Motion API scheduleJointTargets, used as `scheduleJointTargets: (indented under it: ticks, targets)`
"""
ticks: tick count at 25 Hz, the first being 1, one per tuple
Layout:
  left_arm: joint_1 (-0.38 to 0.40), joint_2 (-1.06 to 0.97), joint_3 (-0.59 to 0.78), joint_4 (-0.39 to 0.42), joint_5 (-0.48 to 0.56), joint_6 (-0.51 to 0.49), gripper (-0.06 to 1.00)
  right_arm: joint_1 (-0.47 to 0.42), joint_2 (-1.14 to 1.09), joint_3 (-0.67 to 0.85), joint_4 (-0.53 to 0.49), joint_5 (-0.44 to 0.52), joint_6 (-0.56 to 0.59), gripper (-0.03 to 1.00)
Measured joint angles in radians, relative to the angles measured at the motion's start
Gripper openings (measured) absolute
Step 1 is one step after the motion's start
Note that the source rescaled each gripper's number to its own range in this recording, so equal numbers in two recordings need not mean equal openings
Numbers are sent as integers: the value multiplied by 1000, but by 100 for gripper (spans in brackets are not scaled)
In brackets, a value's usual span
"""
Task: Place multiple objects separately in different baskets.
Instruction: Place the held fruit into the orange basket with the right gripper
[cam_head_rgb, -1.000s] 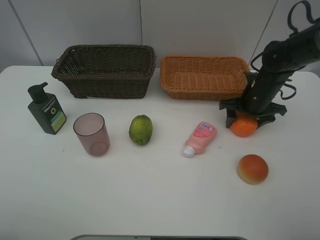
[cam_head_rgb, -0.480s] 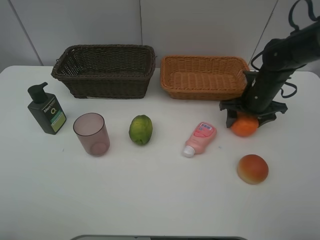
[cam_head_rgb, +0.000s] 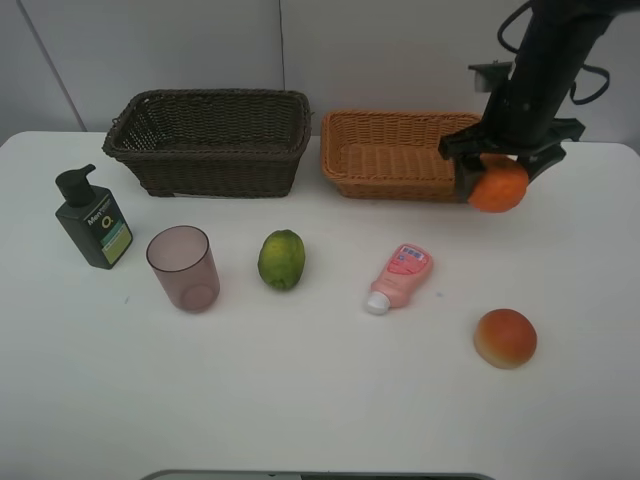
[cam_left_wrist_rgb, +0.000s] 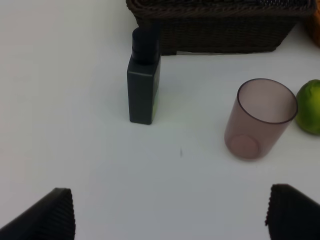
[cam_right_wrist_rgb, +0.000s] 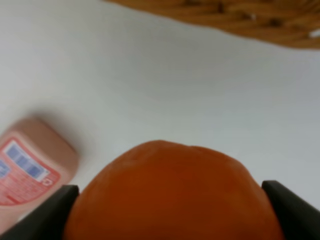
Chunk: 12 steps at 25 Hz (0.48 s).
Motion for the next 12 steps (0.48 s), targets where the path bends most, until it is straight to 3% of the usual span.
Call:
scheduleJointTargets:
  ticks: [4, 12]
  targets:
    - [0, 0, 0, 0, 0, 0, 100, 21, 51, -199, 1, 82, -14, 49]
    - [0, 0, 0, 0, 0, 0, 100, 46, 261, -533, -5, 90, -16, 49]
